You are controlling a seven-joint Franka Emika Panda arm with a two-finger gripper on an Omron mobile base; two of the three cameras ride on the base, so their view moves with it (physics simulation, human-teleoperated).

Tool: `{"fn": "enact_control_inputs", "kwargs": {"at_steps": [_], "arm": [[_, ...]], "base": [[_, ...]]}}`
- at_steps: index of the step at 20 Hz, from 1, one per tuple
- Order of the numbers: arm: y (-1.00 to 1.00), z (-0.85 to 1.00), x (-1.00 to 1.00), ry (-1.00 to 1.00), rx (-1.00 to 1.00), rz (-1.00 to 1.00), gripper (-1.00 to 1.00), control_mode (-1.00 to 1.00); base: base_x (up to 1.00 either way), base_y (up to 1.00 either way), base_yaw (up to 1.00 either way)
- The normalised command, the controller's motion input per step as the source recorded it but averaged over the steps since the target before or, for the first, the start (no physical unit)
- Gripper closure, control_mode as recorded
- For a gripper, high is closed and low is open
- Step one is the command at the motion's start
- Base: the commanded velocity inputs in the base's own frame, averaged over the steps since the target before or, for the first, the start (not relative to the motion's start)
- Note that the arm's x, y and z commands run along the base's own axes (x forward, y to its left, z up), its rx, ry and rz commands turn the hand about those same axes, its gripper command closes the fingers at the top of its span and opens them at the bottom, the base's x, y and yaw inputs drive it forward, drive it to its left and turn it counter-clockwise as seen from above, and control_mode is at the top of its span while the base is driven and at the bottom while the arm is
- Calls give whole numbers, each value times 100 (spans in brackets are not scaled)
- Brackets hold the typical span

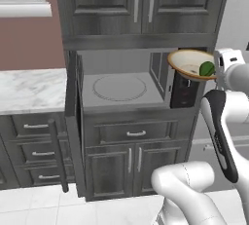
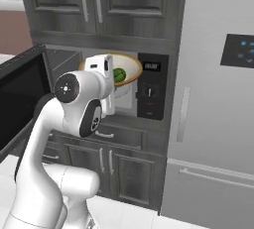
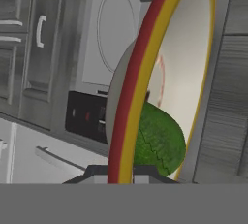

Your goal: Pick the avocado from the sink and place it in the bowl. Then pick the bowl and place it in the microwave. Then close the microwave door and press the start button.

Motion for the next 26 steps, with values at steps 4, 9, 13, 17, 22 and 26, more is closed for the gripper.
{"fn": "enact_control_inputs", "kwargs": {"at_steps": [4, 9, 13, 17, 22, 26], "arm": [[0, 0, 0, 0, 0, 0, 100, 100], [0, 0, 0, 0, 0, 0, 100, 100], [0, 0, 0, 0, 0, 0, 100, 100], [0, 0, 0, 0, 0, 0, 100, 100], [0, -8, 0, 0, 0, 1, 100, -100], [28, -55, 0, 2, 0, 9, 100, -100]], "base": [[6, -7, 6], [25, -7, 1], [16, 0, 2], [2, -21, 3], [-1, -9, 3], [0, 0, 0]]}}
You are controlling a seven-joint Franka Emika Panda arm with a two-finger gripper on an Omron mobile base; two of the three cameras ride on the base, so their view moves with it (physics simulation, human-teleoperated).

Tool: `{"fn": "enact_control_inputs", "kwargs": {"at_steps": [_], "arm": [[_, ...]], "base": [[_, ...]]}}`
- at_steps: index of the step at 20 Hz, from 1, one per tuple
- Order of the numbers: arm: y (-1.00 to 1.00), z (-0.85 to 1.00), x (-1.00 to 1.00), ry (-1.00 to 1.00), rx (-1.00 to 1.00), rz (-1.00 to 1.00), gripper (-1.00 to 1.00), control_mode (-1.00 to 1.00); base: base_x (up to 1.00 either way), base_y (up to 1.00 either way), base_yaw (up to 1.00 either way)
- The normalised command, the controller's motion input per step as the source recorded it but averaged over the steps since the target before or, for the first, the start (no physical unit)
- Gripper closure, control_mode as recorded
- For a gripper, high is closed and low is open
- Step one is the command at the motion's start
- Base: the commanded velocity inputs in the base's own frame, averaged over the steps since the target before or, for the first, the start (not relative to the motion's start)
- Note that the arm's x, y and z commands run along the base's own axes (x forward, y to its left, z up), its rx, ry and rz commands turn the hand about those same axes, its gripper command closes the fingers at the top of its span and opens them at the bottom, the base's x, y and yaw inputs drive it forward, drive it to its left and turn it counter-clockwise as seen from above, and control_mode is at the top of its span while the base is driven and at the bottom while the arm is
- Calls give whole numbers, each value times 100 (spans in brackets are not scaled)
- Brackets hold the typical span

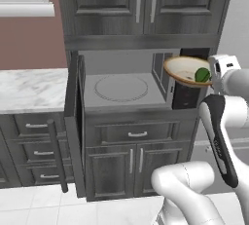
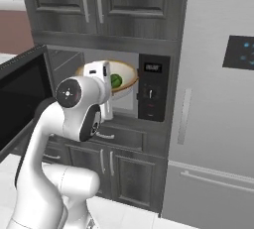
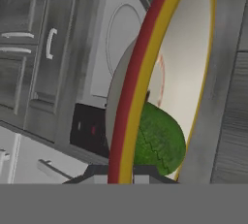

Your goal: Pick the avocado from the sink and place it in the bowl. Then pick the bowl and place it in the microwave. Then close the microwave door and press the start button.

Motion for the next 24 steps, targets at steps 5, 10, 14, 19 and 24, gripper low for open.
{"fn": "enact_control_inputs", "kwargs": {"at_steps": [5, 10, 14, 19, 24], "arm": [[67, -78, 2, 6, -3, 7, 100, -100], [88, -65, 61, 14, -7, 3, 100, -100], [67, -43, 98, 13, 0, 3, 100, -100], [28, -28, 99, 8, 0, 3, 100, -100], [1, -15, 93, 3, 3, 5, 100, -100]], "base": [[0, 0, 0], [0, 0, 0], [0, 0, 0], [0, 0, 0], [0, 0, 0]]}}
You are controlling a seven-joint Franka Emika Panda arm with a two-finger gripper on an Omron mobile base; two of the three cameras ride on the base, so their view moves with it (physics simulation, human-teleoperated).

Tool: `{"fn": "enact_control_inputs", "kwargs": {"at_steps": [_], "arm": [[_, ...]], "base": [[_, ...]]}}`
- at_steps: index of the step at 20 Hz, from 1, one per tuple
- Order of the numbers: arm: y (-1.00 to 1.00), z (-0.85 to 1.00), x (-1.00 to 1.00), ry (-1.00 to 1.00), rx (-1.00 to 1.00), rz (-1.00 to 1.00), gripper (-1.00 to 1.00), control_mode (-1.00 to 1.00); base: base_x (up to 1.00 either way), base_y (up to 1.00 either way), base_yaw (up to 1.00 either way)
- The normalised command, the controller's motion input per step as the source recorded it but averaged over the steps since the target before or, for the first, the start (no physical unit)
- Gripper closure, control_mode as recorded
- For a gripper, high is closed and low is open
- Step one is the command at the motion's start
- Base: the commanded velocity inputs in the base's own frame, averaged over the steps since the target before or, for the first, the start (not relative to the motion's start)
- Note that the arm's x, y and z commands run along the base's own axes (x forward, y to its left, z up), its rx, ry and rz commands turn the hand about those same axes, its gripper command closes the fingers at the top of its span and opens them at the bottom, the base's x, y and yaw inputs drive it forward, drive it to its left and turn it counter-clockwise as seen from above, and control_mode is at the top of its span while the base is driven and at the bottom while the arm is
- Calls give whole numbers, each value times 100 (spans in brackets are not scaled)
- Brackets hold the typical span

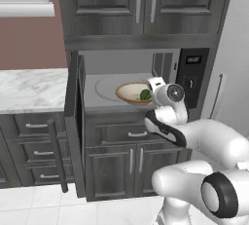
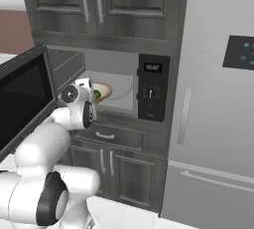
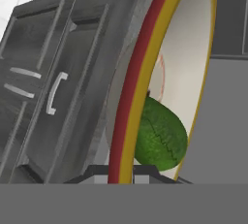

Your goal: Pick the avocado from the sink and place it in the bowl. Then pick the bowl and place it in the microwave. Then close the microwave door and press the start button.

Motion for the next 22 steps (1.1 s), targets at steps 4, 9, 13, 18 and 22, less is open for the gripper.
{"fn": "enact_control_inputs", "kwargs": {"at_steps": [4, 9, 13, 18, 22], "arm": [[0, -15, 89, 0, 6, 8, 100, -100], [0, -16, 91, 0, 4, 4, 100, -100], [0, -27, 88, 0, 2, 3, 100, -100], [0, -31, 68, 0, 0, 3, 100, -100], [0, -23, 50, 0, 0, 4, 100, -100]], "base": [[0, 0, 0], [0, 0, 0], [0, 0, 0], [0, 0, 0], [0, 0, 0]]}}
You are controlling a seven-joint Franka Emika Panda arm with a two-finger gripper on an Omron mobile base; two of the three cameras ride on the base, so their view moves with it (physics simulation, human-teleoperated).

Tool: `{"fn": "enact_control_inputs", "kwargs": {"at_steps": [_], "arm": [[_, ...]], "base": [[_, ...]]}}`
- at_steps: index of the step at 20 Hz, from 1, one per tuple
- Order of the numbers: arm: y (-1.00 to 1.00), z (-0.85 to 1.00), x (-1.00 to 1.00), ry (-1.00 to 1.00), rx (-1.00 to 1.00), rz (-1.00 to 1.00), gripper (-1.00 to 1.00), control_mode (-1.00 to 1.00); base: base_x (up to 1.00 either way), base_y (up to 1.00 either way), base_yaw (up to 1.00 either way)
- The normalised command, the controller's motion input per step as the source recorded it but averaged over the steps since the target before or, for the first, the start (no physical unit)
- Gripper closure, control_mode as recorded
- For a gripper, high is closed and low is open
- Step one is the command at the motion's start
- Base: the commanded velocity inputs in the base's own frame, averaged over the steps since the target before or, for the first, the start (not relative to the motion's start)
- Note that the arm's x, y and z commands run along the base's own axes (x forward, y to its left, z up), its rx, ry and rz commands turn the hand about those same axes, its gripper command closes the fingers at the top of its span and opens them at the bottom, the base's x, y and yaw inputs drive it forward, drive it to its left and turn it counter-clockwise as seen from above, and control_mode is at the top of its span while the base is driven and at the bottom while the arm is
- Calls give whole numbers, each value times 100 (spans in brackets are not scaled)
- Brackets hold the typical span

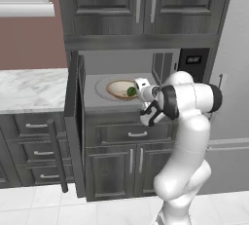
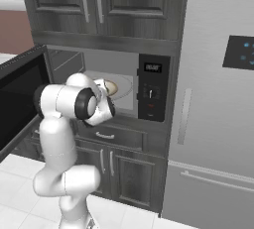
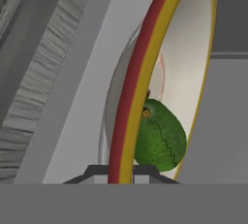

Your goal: Pick the avocado from the sink and place it in the bowl. Then pick the bowl and place it in the microwave. Then close the microwave door and press the start button.

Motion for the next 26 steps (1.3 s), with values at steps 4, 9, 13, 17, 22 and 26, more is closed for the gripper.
{"fn": "enact_control_inputs", "kwargs": {"at_steps": [4, 9, 13, 17, 22, 26], "arm": [[0, -4, 44, 0, 0, 5, 100, -100], [0, 0, 48, 2, 0, 2, 100, -100], [6, 0, 29, 4, 0, 0, 100, -100], [16, 0, 11, 4, 0, 0, 100, -100], [9, 3, 0, 1, 0, 0, -100, -100], [0, 31, -12, 0, 0, 0, -100, -100]], "base": [[0, 0, 0], [0, 0, 0], [0, 0, 0], [0, 0, 0], [0, 0, 0], [0, 0, 0]]}}
